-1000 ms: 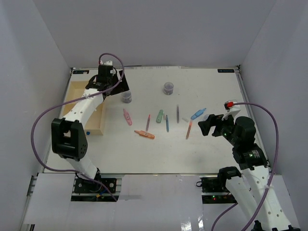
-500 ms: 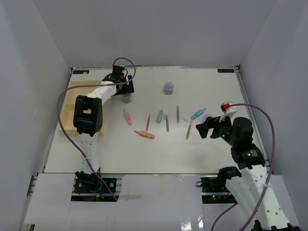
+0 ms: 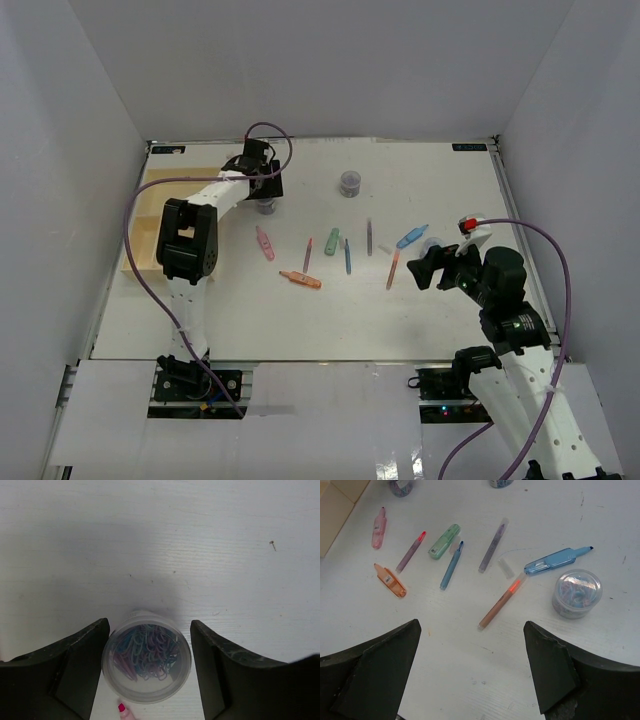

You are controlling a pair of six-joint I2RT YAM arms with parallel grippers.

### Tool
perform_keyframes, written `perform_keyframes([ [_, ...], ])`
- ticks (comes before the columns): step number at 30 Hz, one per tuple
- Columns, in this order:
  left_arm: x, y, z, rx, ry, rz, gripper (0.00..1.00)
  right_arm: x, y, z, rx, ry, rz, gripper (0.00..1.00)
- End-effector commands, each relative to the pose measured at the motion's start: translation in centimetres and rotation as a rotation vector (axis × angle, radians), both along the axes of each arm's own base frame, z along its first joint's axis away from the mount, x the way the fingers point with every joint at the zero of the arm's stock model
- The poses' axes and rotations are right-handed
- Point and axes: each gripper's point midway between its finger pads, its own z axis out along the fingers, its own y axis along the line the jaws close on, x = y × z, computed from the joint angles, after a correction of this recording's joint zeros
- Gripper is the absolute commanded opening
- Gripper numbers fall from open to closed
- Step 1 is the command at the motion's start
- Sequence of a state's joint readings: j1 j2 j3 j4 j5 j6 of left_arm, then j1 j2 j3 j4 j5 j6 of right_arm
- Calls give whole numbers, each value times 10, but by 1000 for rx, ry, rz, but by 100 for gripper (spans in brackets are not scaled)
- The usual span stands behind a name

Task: Sort the stationery into containers
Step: Pick up the stationery from the center of the board, then place the stationery in the storage box.

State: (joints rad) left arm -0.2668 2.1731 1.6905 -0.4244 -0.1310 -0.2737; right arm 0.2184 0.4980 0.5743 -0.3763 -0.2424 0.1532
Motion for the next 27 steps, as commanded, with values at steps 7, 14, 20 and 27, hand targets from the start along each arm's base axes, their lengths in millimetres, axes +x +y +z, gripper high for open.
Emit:
perform_keyframes([
  [7,2,4,46,9,-90,13,47,2,5,13,12,-69,28,90],
  [14,8,36,125,65,-247,120,41,-1,9,18,22,-77,54,90],
  [20,11,115,173,66,-340,326,40,-3,13,17,31,-80,80,90],
  [27,14,204,147,49,-295,528,43,-7,15,20,41,-96,98,90],
])
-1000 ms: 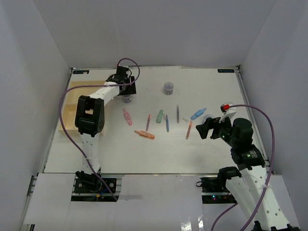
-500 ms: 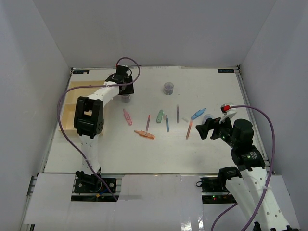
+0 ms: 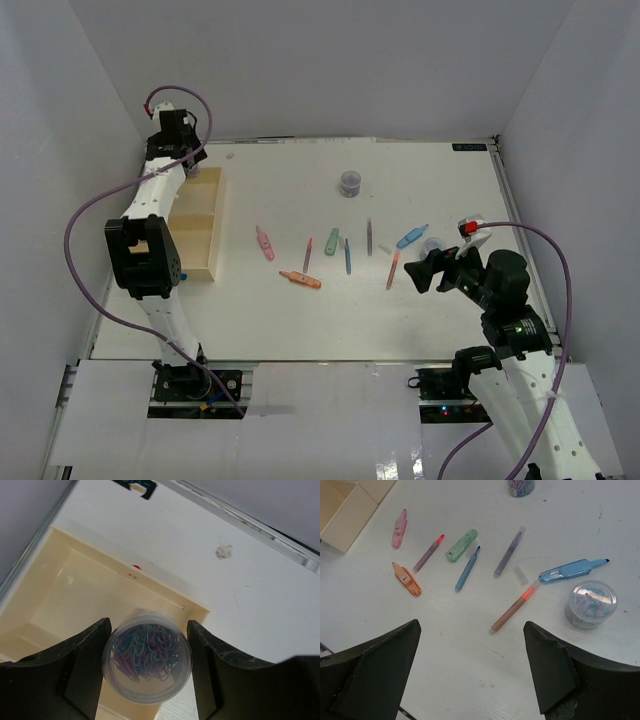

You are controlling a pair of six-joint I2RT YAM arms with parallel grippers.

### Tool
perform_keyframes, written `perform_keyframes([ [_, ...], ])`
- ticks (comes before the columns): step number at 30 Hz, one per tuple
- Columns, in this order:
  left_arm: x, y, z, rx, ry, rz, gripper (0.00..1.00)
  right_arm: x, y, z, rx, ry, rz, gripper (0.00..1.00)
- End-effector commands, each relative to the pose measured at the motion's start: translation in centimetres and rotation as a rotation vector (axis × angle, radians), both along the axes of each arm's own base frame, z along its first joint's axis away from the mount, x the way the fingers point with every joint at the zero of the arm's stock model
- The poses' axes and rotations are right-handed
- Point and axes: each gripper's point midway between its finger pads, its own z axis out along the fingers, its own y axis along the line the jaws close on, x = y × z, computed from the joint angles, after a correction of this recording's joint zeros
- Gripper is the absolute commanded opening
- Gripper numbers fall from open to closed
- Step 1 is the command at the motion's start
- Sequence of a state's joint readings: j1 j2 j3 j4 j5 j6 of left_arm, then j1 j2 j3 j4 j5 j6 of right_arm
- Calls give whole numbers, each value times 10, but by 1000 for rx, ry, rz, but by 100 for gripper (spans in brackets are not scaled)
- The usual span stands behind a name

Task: Sort the stationery into containers
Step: Place the stationery in the storage box.

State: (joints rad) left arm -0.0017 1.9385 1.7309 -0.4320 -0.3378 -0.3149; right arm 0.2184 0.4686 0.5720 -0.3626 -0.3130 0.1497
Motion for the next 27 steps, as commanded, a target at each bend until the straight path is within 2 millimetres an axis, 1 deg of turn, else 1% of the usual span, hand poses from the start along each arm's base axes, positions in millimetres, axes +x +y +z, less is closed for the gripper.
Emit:
perform_keyframes([
  [1,-2,31,-6,-41,-3,91,44,0,5,11,13,-62,31,90],
  [2,-2,37,-10,-46,1,108,45,0,5,10,14,-61,31,90],
  [3,-2,47,-14,-55,-3,136,45,-1,5,10,15,-65,31,90],
  [4,-1,52,-22,-57,8,146,45,-1,5,10,16,-70,31,90],
  [5,-2,59,-25,-64,7,164,45,-2,5,9,16,-71,32,90],
  [7,-1,69,-31,-80,3,200,46,-2,6,10,17,-83,36,90],
  [8,-1,78,-33,-88,-1,221,47,-3,6,10,19,-84,40,90],
  [10,0,85,-37,-109,-14,248,48,-3,7,10,18,-85,44,90],
  [11,-1,93,-45,-115,-2,268,49,-3,7,9,18,-85,45,90],
  [13,0,98,-50,-131,-5,287,50,-4,7,8,17,-82,47,90],
  [14,0,104,-59,-136,9,301,51,-4,7,7,17,-79,47,90],
  [16,0,108,-67,-146,17,314,52,-4,8,7,17,-80,48,90],
  [17,1,113,-74,-151,25,325,53,-4,8,7,17,-82,48,90],
  [18,1,114,-79,-155,29,330,54,-4,8,6,16,-79,48,90],
  [19,1,116,-88,-160,44,338,55,-4,8,6,17,-80,48,90],
  [20,1,117,-89,-163,42,341,56,-4,8,6,17,-80,48,90],
  [21,0,119,-96,-162,55,349,56,-4,8,6,17,-80,48,90],
  [25,1,127,-112,-167,69,367,59,-5,9,4,18,-77,56,90],
  [26,2,128,-113,-163,68,367,61,-6,9,4,20,-78,60,90],
  [27,2,128,-115,-162,73,368,67,-6,10,5,21,-81,63,90],
])
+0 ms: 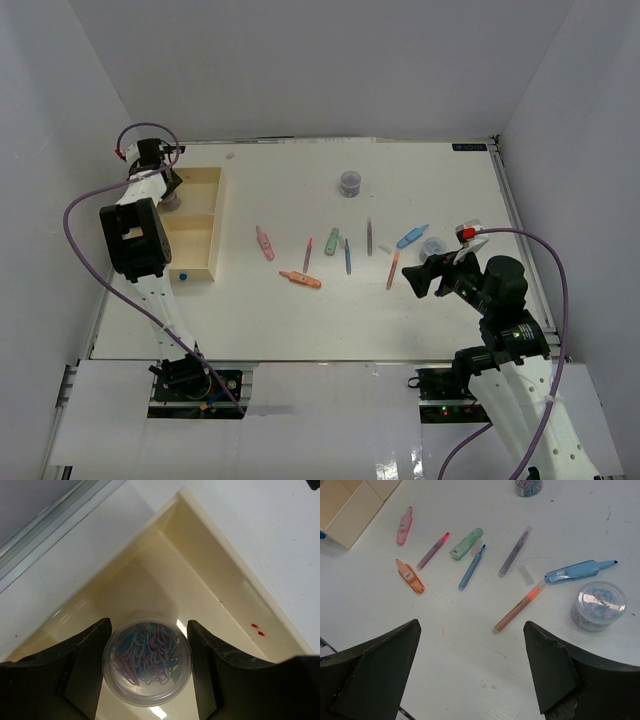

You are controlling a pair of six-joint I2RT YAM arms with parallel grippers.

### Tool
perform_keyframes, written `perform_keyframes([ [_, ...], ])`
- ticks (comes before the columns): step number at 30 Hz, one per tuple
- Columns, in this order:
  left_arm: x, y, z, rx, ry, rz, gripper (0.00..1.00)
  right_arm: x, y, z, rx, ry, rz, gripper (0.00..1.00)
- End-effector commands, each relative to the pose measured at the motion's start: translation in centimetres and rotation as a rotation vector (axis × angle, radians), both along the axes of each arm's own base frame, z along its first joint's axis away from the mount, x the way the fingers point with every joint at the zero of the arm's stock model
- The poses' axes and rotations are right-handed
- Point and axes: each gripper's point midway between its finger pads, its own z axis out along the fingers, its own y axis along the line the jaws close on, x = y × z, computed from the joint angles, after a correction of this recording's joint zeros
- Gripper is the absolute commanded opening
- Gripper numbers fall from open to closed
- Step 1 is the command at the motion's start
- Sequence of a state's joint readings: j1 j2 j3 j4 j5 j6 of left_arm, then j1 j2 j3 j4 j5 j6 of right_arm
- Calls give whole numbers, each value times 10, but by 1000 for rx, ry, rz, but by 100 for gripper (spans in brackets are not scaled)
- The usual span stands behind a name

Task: Sort the stationery into containers
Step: Place the stationery in the storage box.

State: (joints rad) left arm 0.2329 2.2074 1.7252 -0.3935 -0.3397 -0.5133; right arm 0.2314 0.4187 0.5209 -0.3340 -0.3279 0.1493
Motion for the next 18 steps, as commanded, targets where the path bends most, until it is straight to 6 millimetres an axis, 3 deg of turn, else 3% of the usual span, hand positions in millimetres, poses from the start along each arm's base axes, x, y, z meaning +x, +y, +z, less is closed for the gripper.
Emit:
perform_keyframes([
  [1,12,6,23,13,-74,11,70,-1,6,11,12,-55,37,90],
  [7,12,-1,41,0,-103,-22,96,-1,6,12,14,-62,39,90],
  [13,4,-19,90,-12,-175,-75,98,-2,8,14,19,-75,49,90],
  [16,3,-50,126,11,-214,-181,98,-2,7,16,21,-83,48,90],
  [18,5,-91,151,77,-222,-330,98,-3,7,19,25,-90,48,90],
])
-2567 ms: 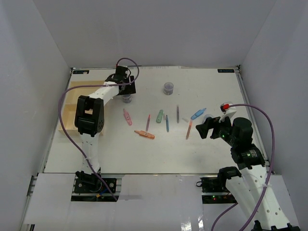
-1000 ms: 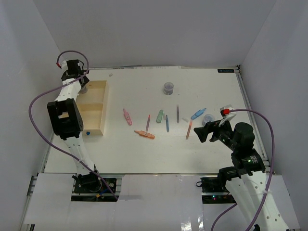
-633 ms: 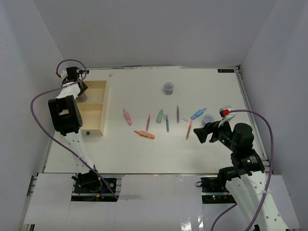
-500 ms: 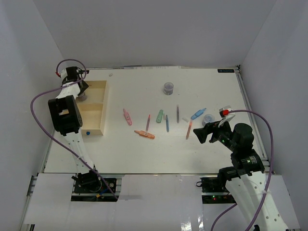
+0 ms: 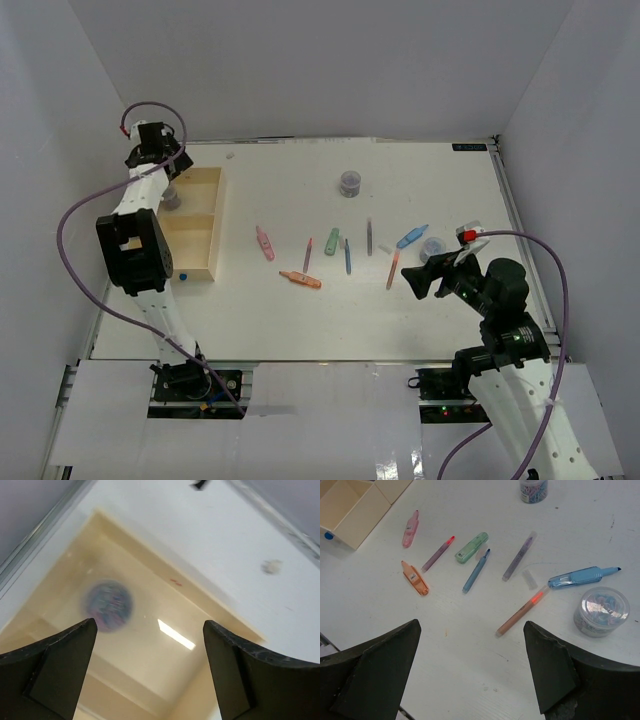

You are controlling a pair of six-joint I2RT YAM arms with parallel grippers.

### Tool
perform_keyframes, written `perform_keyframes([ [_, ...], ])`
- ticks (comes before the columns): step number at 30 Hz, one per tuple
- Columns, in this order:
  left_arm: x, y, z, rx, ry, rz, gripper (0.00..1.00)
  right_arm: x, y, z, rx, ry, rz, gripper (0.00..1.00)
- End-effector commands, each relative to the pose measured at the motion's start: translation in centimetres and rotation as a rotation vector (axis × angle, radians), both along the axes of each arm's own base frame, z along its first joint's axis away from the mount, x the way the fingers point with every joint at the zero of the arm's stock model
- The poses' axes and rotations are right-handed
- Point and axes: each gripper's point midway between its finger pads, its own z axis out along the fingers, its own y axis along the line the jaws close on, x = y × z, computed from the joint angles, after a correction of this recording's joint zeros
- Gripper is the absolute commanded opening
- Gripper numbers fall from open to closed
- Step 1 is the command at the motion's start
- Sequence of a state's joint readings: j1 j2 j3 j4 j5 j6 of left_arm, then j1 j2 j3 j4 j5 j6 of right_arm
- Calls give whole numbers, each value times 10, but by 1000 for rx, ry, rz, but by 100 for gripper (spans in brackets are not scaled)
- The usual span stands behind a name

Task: Sort the stationery into containers
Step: Place the stationery in the storage box, then pick up the stationery from the center of the board.

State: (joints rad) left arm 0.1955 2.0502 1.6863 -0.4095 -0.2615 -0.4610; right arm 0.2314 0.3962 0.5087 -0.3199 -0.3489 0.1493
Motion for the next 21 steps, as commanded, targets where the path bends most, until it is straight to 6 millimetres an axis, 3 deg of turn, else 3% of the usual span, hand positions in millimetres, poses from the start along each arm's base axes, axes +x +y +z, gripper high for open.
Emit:
perform_keyframes([
  [1,8,-93,93,120,-134,-312,98,-1,4,17,15,-70,27,90],
  [2,9,-112,98,135,-140,-373,98,-1,4,17,17,-69,23,90],
  [4,8,-185,102,116,-161,-578,98,-1,3,16,19,-66,18,90],
  [5,7,-205,102,119,-166,-646,98,-1,4,17,20,-69,19,90],
  [7,3,-266,96,95,-174,-808,98,-3,5,18,23,-69,29,90],
  [9,1,-304,92,115,-185,-934,98,-5,7,19,27,-71,43,90],
  [10,-1,-337,85,120,-184,-1009,98,-5,7,19,26,-71,45,90],
  [12,-1,-365,81,169,-201,-1095,98,-5,6,17,25,-63,40,90],
  [13,-3,-391,72,171,-200,-1147,98,-6,6,15,23,-57,38,90],
  [16,-1,-433,61,189,-249,-1251,98,-7,6,14,20,-46,40,90],
  [19,0,-460,57,150,-296,-1300,98,-8,6,12,14,-32,48,90],
  [21,3,-470,42,135,-289,-1314,98,-8,7,10,9,-22,54,90],
])
